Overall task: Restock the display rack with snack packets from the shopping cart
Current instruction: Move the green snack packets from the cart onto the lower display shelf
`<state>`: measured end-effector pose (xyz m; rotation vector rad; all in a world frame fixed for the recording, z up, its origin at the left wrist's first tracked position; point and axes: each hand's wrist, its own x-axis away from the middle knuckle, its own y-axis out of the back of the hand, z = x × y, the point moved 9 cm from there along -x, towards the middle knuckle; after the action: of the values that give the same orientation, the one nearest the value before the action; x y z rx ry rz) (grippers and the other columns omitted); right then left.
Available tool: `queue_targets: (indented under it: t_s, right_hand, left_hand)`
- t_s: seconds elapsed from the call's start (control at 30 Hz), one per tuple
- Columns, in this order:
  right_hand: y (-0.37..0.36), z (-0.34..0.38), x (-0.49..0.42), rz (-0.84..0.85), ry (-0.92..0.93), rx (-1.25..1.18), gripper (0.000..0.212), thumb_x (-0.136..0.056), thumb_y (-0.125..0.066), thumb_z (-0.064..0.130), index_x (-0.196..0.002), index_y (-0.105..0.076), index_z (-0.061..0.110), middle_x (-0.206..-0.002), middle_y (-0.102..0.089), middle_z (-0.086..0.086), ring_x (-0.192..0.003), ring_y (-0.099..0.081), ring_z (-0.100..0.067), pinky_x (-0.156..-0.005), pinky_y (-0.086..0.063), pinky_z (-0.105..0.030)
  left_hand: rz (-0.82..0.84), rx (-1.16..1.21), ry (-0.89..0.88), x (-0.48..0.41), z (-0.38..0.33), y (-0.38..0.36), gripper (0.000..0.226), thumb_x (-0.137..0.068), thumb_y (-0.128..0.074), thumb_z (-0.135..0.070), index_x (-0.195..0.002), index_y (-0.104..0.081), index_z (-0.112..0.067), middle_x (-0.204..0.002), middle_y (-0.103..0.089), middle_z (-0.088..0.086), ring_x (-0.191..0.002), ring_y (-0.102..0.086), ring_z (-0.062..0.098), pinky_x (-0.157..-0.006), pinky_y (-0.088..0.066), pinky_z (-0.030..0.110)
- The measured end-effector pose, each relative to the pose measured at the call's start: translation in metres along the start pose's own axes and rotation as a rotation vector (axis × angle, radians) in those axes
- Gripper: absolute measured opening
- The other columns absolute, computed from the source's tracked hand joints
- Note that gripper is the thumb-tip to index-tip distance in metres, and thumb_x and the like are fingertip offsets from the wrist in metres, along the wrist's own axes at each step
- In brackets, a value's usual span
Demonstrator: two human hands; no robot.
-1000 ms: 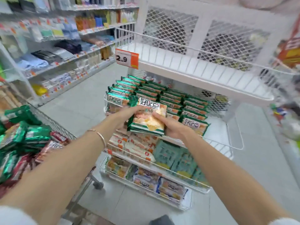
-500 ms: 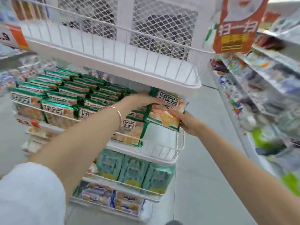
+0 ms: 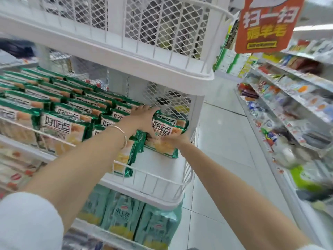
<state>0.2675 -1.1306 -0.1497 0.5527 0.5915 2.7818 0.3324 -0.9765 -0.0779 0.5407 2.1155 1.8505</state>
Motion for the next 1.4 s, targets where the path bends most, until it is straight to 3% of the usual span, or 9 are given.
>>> queue_targets:
  t_s: [0.13,0.33,0.43,0.5,0.63,0.8,1.07,1.2,1.4]
  right_hand:
    - [-0.002,0.007,-0.012,-0.065,0.148,-0.132,0.144,-0.039,-0.100,0.034,-0.150,-0.009,0.029,-0.141,-0.050,-0.007,-0.126,-0.054,-0.024,-0.109,-0.044,-0.045]
    - [0.015,0.016,-0.008,-0.171,0.170,-0.072,0.143,-0.044,-0.099,0.030,-0.152,-0.007,0.029,-0.152,-0.036,-0.008,-0.136,-0.043,-0.028,-0.115,-0.034,-0.052]
    - [0.028,0.037,0.015,-0.265,0.357,0.278,0.141,-0.057,-0.092,0.045,-0.156,0.005,0.021,-0.161,-0.008,-0.009,-0.147,-0.025,-0.029,-0.119,-0.027,-0.050]
    - [0.023,0.050,0.030,-0.227,0.511,0.735,0.128,-0.070,-0.081,0.053,-0.157,0.007,0.021,-0.164,0.004,-0.006,-0.151,-0.008,-0.032,-0.121,-0.022,-0.050]
    - [0.017,0.040,0.023,-0.202,0.556,1.261,0.117,-0.078,-0.079,0.041,-0.157,0.005,0.022,-0.164,-0.003,-0.011,-0.151,-0.008,-0.035,-0.123,-0.018,-0.044]
    - [0.015,0.045,0.033,-0.148,0.476,1.221,0.119,-0.077,-0.077,0.047,-0.157,0.008,0.023,-0.165,0.006,-0.010,-0.152,0.002,-0.035,-0.123,-0.009,-0.050]
    - [-0.035,0.095,0.115,-0.238,0.408,1.004,0.078,-0.097,-0.036,0.059,-0.159,-0.006,0.021,-0.166,0.002,-0.011,-0.152,-0.002,-0.032,-0.121,-0.007,-0.056]
    - [-0.111,0.149,0.161,-0.252,0.463,1.054,0.080,-0.090,-0.043,0.064,-0.154,-0.028,0.018,-0.164,-0.013,-0.013,-0.151,-0.012,-0.030,-0.121,-0.010,-0.056]
    - [-0.289,0.225,0.225,-0.112,0.565,0.981,0.072,-0.092,-0.052,0.053,-0.149,-0.036,0.013,-0.158,-0.029,-0.014,-0.145,-0.028,-0.031,-0.119,-0.025,-0.052]
  left_hand:
    - [0.000,-0.205,-0.024,-0.005,-0.011,0.002,0.132,-0.053,-0.086,-0.067,-0.157,-0.012,-0.031,-0.161,-0.022,0.015,-0.148,-0.019,0.036,-0.119,-0.018,0.057]
    - [-0.077,-0.226,0.022,-0.017,-0.010,0.001,0.123,-0.060,-0.083,-0.065,-0.156,-0.012,-0.036,-0.161,-0.024,0.012,-0.148,-0.020,0.035,-0.118,-0.016,0.059]
    - [-0.050,-0.212,0.005,-0.016,-0.005,-0.004,0.126,-0.058,-0.081,-0.070,-0.156,-0.010,-0.037,-0.163,-0.018,0.011,-0.149,-0.016,0.035,-0.118,-0.014,0.060]
    - [-0.041,-0.225,0.004,-0.014,-0.003,-0.005,0.127,-0.057,-0.080,-0.072,-0.156,-0.009,-0.037,-0.163,-0.017,0.011,-0.149,-0.015,0.035,-0.117,-0.015,0.060]
    - [-0.052,-0.245,0.000,-0.011,-0.008,-0.004,0.129,-0.055,-0.079,-0.075,-0.156,-0.009,-0.035,-0.162,-0.019,0.013,-0.148,-0.017,0.037,-0.117,-0.018,0.060]
    - [0.093,0.006,-0.001,0.006,0.007,-0.002,0.121,-0.069,-0.070,-0.076,-0.157,0.005,-0.040,-0.166,-0.003,0.012,-0.152,-0.006,0.037,-0.121,-0.011,0.057]
    - [-0.159,0.086,0.070,0.109,0.121,0.059,0.066,-0.089,-0.047,-0.060,-0.145,-0.045,-0.024,-0.143,-0.054,0.007,-0.126,-0.053,0.029,-0.106,-0.043,0.049]
    - [-0.191,0.076,0.151,0.194,0.217,0.090,0.050,-0.094,-0.059,-0.034,-0.141,-0.051,-0.020,-0.140,-0.056,0.011,-0.124,-0.053,0.032,-0.099,-0.048,0.046]
    - [-0.080,0.062,0.413,0.350,0.398,0.102,0.050,-0.091,-0.059,-0.028,-0.141,-0.051,-0.025,-0.133,-0.059,0.014,-0.122,-0.057,0.036,-0.097,-0.050,0.044]
